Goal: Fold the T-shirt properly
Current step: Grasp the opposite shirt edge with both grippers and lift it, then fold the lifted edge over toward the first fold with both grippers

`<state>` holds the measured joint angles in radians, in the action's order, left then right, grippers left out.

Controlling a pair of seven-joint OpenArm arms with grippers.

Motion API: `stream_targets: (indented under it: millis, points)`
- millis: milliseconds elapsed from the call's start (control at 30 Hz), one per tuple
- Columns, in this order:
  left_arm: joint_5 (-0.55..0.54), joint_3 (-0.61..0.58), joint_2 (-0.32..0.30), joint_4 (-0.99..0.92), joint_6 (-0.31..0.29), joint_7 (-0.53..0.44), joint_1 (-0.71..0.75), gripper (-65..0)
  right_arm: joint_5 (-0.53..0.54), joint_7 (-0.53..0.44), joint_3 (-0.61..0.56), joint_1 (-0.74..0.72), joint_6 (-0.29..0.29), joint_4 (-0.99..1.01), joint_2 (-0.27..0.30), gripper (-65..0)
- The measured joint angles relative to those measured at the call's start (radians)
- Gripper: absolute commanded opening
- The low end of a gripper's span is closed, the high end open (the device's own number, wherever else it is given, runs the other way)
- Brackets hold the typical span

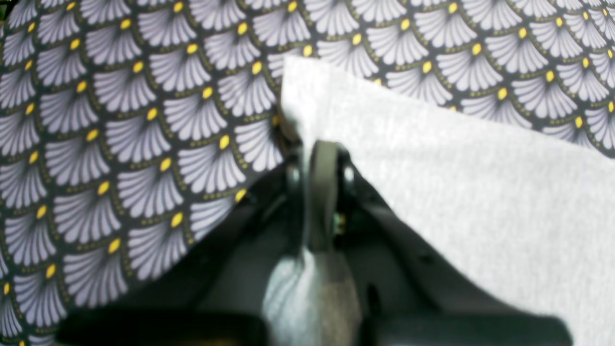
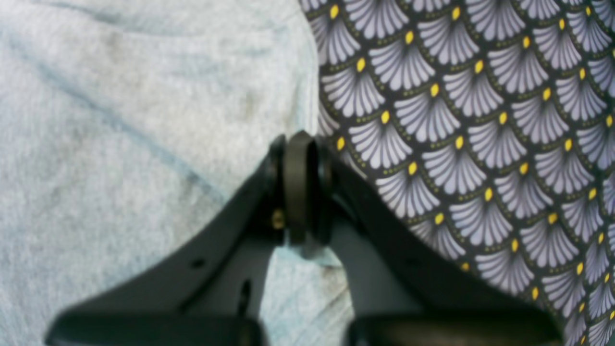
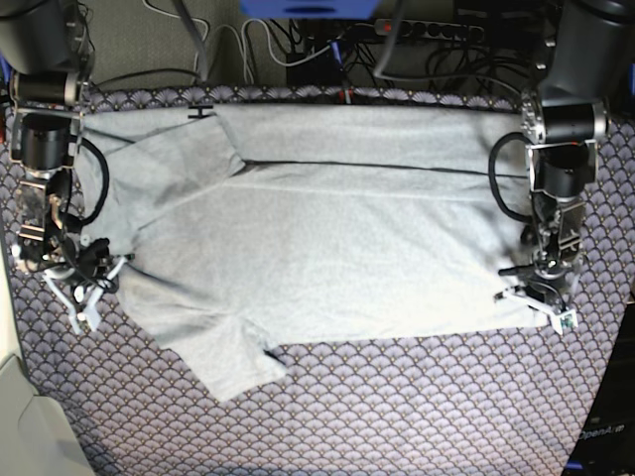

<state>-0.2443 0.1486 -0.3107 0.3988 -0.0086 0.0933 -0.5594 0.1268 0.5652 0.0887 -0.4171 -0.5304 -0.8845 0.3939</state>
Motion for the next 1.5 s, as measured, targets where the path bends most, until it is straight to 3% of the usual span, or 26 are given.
stream_targets:
  millis: [67,167,533,767,1033,1233,1500]
  points:
    - [-0.001,0.000,-0.008,0.003,-0.010,0.015,0.000,-64.6,0.000,0.001,0.000,0.000,0.000,-0.001,0.000,-65.0]
    - [-0.014,0.000,-0.028,0.054,-0.013,0.118,0.005,-64.6,0.001,0.000,0.000,0.033,-0.010,-0.069,0.017,-65.0]
    - [-0.007,0.003,-0.043,0.475,0.008,0.388,0.222,-64.6,0.008,0.109,0.143,0.216,-0.071,-0.377,0.015,-65.0]
    - [-0.013,0.143,-0.039,0.686,0.001,0.551,0.336,-64.6,0.008,0.119,0.219,0.348,-0.076,-0.525,0.013,-65.0]
    - [-0.009,0.201,-0.038,0.949,0.003,0.705,0.476,-64.6,0.004,0.124,0.317,0.478,-0.169,-0.658,-0.043,-65.0]
    - [-0.009,0.201,-0.038,1.112,0.002,0.748,0.578,-64.6,0.007,0.121,0.384,0.563,-0.172,-0.726,-0.072,-65.0]
    - [-0.013,0.214,-0.036,1.186,-0.001,0.756,0.706,-64.6,0.010,0.118,0.433,0.621,-0.172,-0.756,-0.096,-65.0]
